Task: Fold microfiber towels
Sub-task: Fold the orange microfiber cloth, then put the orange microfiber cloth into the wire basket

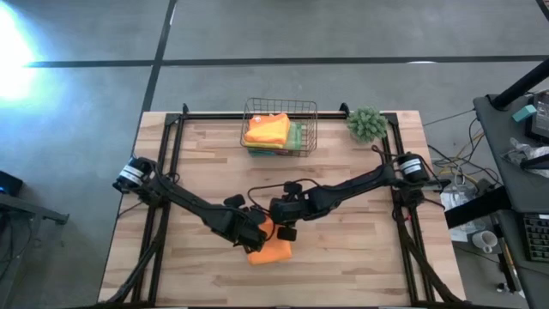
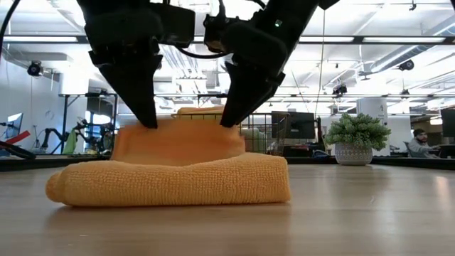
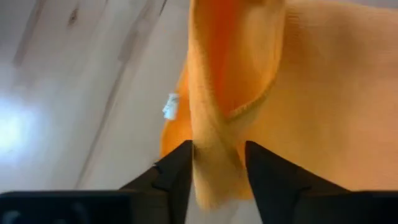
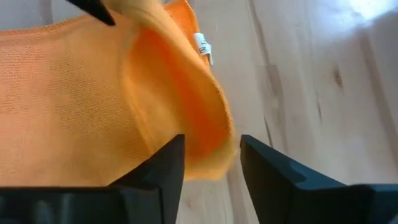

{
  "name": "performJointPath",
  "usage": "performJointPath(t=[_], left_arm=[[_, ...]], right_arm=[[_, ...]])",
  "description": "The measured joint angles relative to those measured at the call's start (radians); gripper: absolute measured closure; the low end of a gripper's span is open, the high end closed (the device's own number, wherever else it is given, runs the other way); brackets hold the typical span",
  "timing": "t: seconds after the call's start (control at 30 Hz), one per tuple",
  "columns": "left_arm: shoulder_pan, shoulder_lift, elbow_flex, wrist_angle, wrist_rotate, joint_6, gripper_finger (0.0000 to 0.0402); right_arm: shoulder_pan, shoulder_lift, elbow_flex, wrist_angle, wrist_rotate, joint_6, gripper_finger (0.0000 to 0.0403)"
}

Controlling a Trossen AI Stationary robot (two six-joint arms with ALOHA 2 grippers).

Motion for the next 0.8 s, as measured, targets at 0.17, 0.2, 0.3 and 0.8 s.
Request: performJointPath(t=[0.17,0.2,0.3,0.8], left_arm=[[0.014,0.0,0.014,-0.109,0.0,0.0,0.0228],[0.017,0.0,0.02,-0.14,0.001,0.002,0.0221],[0.02,0.0,0.039,-0.208,0.006,0.029,0.0208],[-0.213,0.0,0.057,0.086,0.107,0.023,0.0206]], right_arm=[[0.0,-0.04,0.0,-0.07,0.0,0.001,0.0243],[0.0,-0.048,0.0,-0.08,0.0,0.001,0.0242],[-0.001,-0.085,0.0,-0.113,0.0,0.006,0.0244],[0.106,-0.194,0.0,-0.33,-0.199,-0.076,0.0266]])
